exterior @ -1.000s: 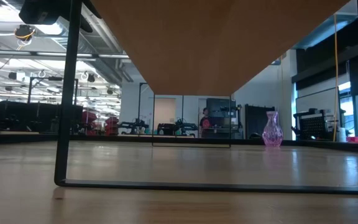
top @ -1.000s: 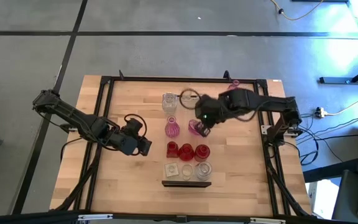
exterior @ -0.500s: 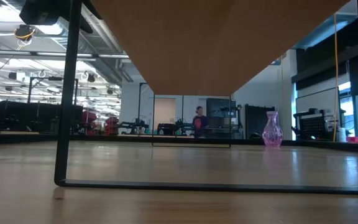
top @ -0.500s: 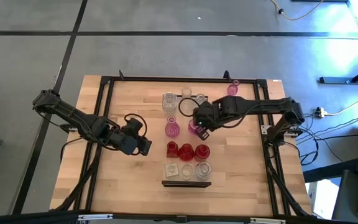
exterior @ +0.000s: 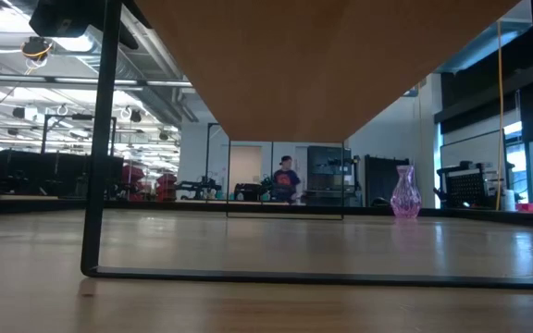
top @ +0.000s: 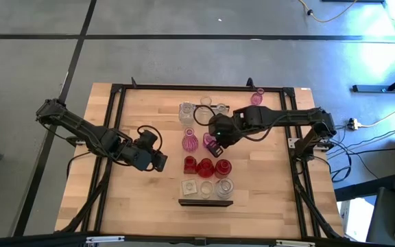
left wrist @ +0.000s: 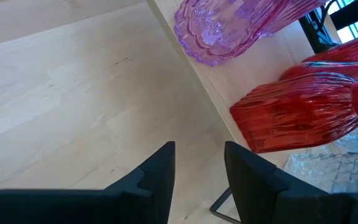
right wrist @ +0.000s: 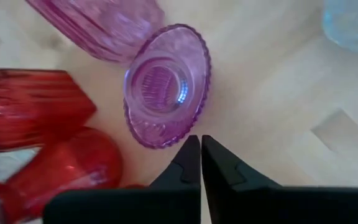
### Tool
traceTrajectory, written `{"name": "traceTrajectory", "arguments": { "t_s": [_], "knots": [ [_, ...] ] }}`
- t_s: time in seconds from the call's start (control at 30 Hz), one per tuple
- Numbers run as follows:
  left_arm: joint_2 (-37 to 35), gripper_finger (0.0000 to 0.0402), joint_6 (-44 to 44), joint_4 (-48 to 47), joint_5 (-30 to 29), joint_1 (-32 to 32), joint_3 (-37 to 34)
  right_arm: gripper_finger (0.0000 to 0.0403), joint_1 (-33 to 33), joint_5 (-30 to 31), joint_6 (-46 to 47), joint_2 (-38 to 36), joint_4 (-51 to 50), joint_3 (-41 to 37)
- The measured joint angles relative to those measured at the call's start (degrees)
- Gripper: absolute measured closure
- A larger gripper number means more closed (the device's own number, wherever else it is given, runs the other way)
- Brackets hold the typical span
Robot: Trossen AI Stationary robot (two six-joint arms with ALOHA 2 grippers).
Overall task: Sort vases onto shelf
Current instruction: Put the pink vase on the shelf aligned with the other pink vase, then adjust the transparent vase on top of the shelf
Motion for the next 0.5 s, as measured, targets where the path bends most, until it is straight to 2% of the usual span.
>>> {"name": "traceTrajectory", "arguments": {
  "t_s": [0.37, 0.5],
  "knots": [
    [0.0, 0.027, 0.0, 0.02, -0.15, 0.0, 0.0, 0.0402, -0.02, 0.42, -0.05, 0.02, 1.79, 0.0],
    [0.0, 0.027, -0.7, -0.59, -3.7, 0.03, 0.0, 0.0402, -0.02, 3.84, 0.36, -1.38, -1.23, 0.0]
  ]
}}
